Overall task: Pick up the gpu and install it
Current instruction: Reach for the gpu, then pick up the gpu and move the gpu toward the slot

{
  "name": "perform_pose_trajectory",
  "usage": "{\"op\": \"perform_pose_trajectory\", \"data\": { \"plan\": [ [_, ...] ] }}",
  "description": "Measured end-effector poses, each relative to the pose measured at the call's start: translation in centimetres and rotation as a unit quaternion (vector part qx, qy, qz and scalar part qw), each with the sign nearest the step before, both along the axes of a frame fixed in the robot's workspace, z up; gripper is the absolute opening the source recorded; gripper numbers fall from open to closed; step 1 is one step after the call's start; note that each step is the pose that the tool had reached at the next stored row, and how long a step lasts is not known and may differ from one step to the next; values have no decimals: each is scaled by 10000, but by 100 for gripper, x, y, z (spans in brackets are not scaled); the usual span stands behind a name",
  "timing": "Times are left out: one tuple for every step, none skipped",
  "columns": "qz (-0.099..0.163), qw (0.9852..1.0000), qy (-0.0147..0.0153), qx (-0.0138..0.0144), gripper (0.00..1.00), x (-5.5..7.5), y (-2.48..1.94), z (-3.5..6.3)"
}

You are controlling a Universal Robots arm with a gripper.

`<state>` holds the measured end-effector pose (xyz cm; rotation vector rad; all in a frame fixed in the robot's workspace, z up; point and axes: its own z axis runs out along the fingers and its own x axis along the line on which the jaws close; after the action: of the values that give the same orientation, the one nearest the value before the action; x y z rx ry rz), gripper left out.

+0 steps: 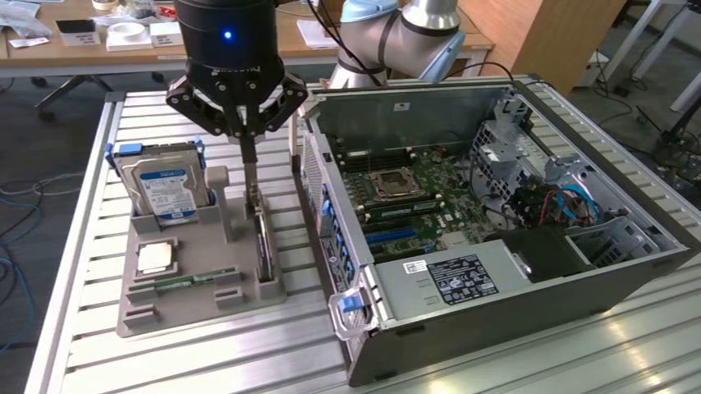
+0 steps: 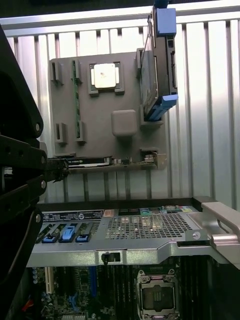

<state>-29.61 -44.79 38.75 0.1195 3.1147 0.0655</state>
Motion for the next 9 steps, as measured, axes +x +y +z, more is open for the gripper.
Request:
{"op": "perform_pose_trajectory", "data": {
  "plan": [
    [0,10000,1,-1,11,-2,0,1],
    [0,10000,1,-1,11,-1,0,0],
    [0,10000,1,-1,11,-1,0,1],
    [0,10000,1,-1,11,-1,0,1],
    [0,10000,1,-1,11,-1,0,1],
    [0,10000,1,0,11,-1,0,0],
    [0,10000,1,-1,11,-1,0,1],
    [0,10000,1,-1,11,-1,0,1],
    [0,10000,1,-1,11,-1,0,0]
  ]
}}
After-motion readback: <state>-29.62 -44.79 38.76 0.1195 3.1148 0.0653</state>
